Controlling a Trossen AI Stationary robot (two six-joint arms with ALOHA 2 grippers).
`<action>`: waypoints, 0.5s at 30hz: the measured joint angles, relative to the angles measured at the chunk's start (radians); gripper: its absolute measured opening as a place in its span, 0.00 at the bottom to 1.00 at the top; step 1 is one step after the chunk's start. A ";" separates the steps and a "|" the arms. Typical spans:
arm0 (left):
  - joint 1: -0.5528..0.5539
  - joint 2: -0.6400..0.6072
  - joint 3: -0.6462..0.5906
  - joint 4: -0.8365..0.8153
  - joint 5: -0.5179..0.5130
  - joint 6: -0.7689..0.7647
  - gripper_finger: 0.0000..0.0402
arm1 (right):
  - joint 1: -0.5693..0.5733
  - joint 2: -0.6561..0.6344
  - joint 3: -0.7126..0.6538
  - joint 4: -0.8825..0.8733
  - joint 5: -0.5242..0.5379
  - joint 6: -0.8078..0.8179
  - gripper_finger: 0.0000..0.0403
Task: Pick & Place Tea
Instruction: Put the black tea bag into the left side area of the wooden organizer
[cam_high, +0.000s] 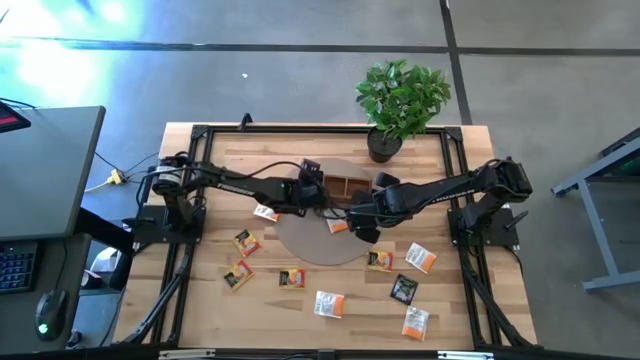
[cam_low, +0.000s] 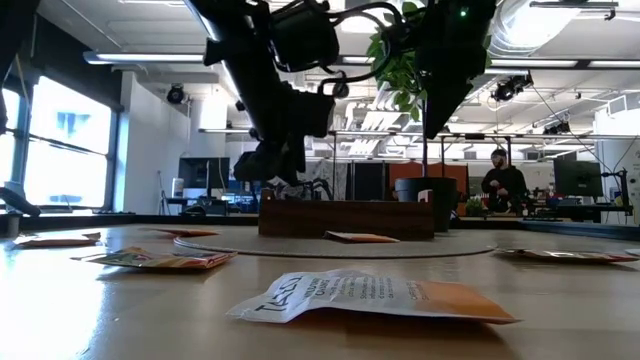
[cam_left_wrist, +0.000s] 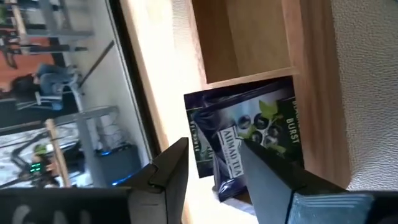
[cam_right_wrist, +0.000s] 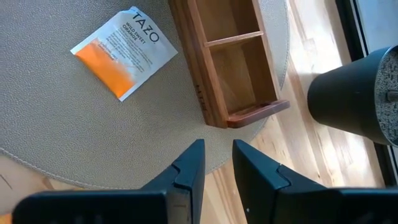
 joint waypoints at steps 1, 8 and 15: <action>-0.009 0.000 0.000 -0.002 -0.012 -0.010 0.36 | 0.000 0.000 0.000 0.001 -0.002 0.000 0.19; -0.087 -0.017 0.000 -0.079 0.105 -0.423 0.36 | 0.018 0.000 0.000 0.001 -0.047 -0.006 0.19; -0.092 -0.103 0.000 -0.384 0.225 -0.710 0.36 | 0.081 0.000 -0.001 -0.071 -0.148 -0.065 0.19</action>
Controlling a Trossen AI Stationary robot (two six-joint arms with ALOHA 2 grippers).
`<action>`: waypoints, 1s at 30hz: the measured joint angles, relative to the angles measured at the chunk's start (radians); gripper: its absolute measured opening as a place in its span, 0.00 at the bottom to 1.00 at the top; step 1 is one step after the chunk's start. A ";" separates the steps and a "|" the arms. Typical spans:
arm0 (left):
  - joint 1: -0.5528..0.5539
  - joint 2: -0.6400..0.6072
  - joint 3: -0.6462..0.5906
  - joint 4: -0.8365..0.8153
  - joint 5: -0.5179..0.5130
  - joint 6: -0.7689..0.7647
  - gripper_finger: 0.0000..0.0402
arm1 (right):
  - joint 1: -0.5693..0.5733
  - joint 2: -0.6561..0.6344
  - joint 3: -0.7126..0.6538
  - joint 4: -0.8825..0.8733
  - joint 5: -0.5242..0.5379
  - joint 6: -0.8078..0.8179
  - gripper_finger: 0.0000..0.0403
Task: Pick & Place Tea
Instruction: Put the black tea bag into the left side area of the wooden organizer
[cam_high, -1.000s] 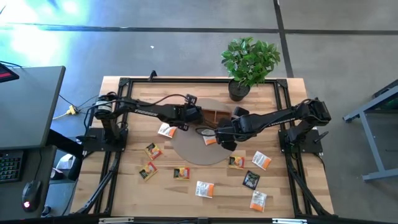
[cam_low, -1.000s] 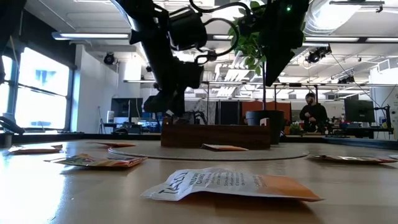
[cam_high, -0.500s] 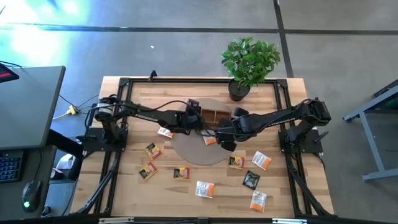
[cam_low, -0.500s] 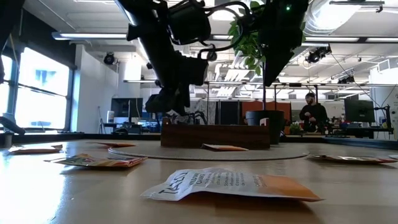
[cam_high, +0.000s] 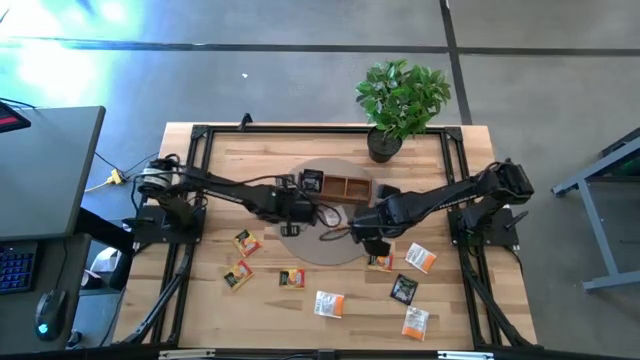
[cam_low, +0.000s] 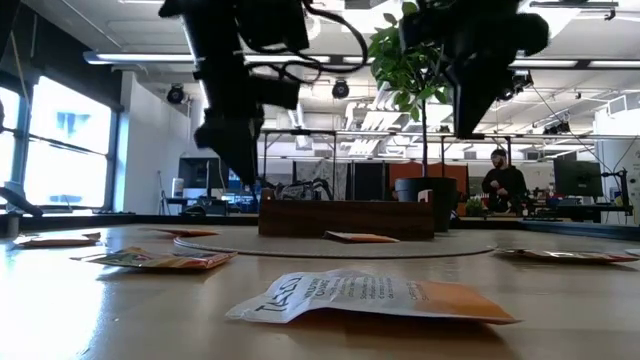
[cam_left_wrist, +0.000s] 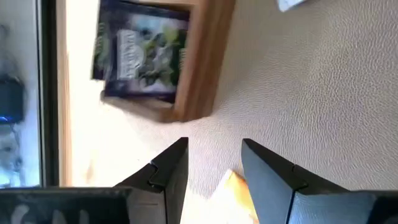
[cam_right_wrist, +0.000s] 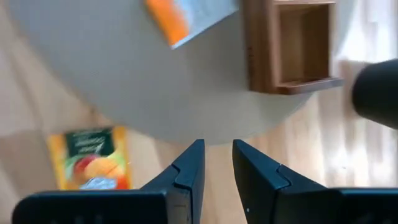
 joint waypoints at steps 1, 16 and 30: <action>0.000 -0.020 -0.001 -0.029 0.005 -0.011 0.36 | 0.010 0.000 0.000 -0.006 -0.014 -0.004 0.19; -0.003 -0.447 -0.313 0.081 0.053 -0.168 0.36 | 0.136 0.000 0.000 -0.096 -0.314 0.060 0.19; -0.002 -0.522 -0.463 0.267 0.116 -0.180 0.36 | 0.206 -0.244 -0.297 0.134 -0.380 0.212 0.19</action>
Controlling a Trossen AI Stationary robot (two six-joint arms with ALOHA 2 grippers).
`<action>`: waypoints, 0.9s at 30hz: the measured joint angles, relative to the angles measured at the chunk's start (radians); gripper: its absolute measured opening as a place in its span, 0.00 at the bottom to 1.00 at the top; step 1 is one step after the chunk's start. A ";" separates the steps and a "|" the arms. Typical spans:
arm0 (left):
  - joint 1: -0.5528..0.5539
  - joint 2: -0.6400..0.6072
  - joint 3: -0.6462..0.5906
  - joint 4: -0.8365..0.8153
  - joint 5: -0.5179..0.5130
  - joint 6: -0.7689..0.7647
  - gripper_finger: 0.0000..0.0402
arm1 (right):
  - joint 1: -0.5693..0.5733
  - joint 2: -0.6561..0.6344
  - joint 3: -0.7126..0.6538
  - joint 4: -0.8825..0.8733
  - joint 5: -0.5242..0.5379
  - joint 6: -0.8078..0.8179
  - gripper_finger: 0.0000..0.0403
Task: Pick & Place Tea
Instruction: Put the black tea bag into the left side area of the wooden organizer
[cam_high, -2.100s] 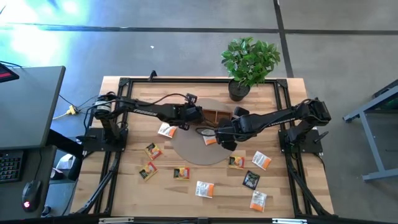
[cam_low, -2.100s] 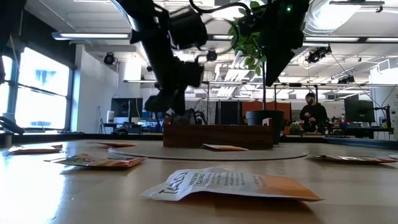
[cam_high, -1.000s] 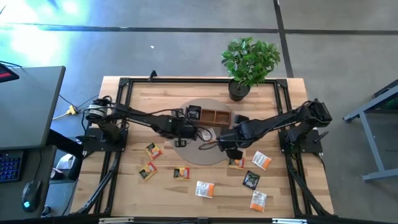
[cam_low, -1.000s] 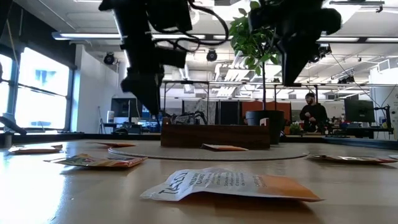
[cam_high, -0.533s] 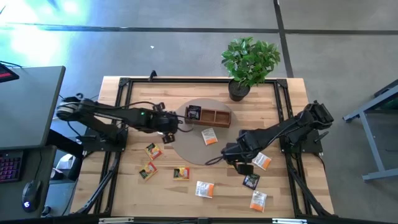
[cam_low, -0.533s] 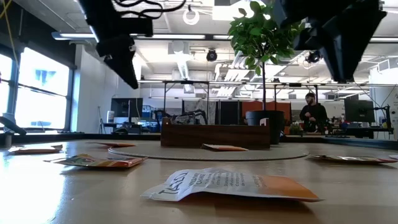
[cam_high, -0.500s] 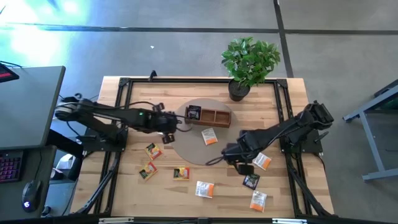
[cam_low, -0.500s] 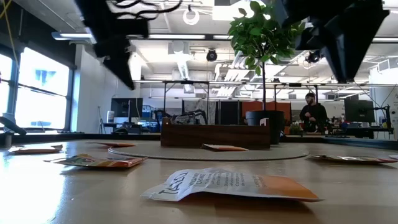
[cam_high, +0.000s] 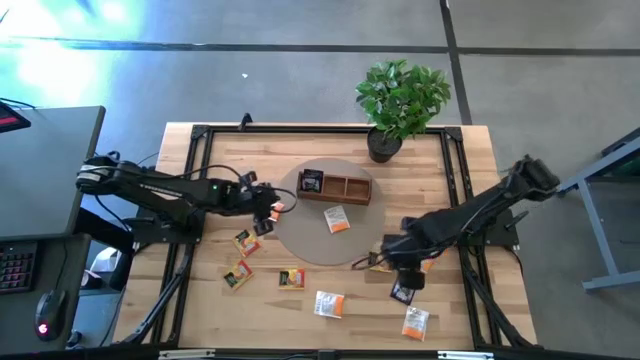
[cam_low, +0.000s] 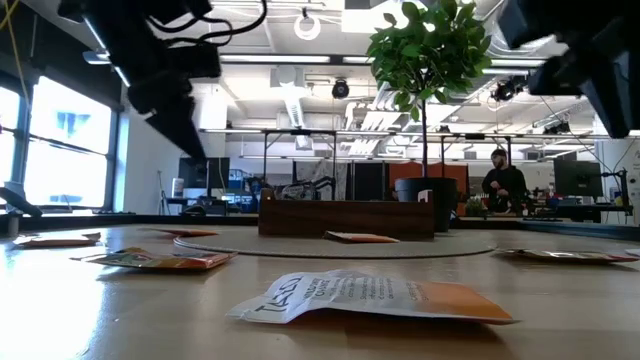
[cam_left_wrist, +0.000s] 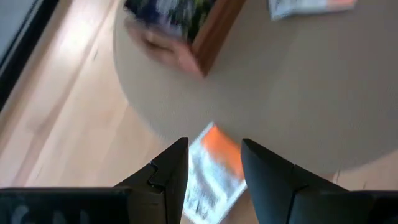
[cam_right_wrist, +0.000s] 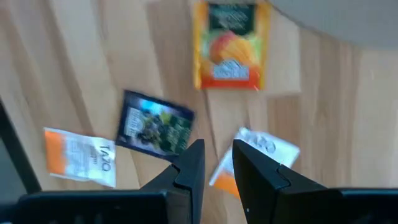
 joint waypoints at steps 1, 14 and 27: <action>0.000 0.000 0.001 0.006 0.008 0.000 0.36 | 0.000 -0.047 -0.047 0.032 0.010 0.036 0.19; 0.000 0.000 0.000 0.059 0.011 0.000 0.36 | 0.012 -0.314 -0.445 0.597 0.016 0.133 0.19; 0.000 0.000 0.001 0.155 0.011 -0.014 0.36 | 0.016 -0.175 -0.473 0.609 -0.107 0.168 0.19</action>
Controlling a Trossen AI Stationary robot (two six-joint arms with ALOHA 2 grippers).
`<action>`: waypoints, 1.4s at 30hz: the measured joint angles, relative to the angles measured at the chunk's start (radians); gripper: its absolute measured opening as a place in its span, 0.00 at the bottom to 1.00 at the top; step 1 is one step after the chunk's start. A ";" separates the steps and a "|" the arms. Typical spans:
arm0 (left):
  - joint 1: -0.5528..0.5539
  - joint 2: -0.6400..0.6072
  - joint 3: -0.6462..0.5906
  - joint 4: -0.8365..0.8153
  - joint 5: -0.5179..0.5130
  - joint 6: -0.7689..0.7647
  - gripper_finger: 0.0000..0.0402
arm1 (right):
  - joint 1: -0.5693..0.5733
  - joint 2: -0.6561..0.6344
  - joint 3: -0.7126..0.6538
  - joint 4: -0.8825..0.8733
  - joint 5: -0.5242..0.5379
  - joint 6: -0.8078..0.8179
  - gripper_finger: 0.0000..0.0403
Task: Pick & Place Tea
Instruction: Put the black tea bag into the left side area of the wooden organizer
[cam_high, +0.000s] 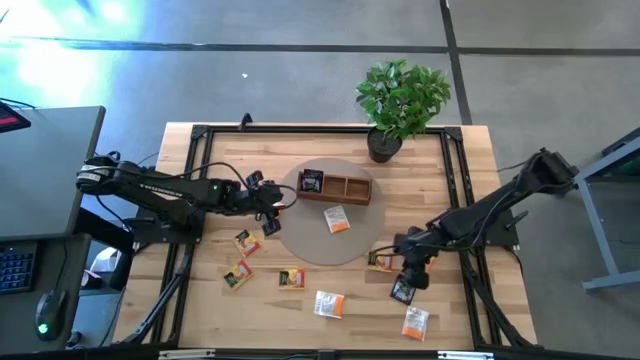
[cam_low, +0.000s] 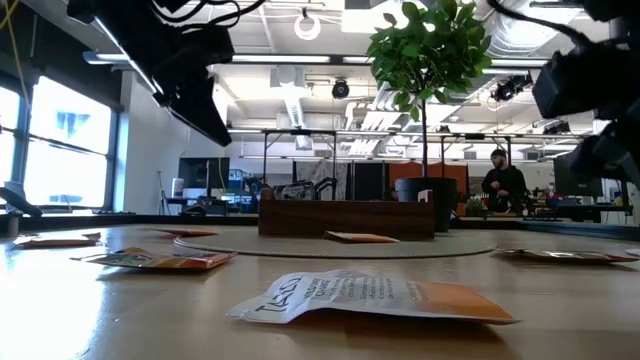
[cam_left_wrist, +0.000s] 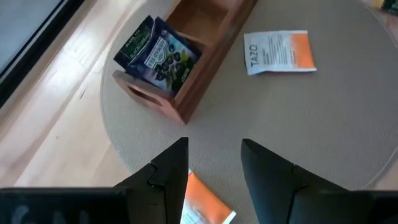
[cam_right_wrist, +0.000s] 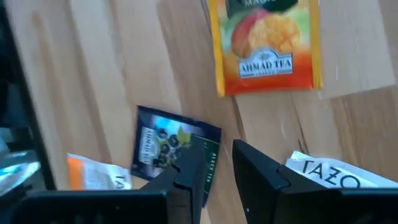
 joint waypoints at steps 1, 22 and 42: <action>0.000 0.000 0.000 0.001 -0.001 -0.009 0.36 | 0.000 0.017 0.000 -0.001 -0.019 0.001 0.20; 0.000 0.000 0.000 0.044 0.030 -0.016 0.36 | 0.009 0.168 0.001 0.127 -0.090 -0.027 0.43; 0.000 0.000 0.000 0.145 0.153 -0.054 0.36 | 0.012 0.206 0.000 0.232 -0.114 -0.078 0.34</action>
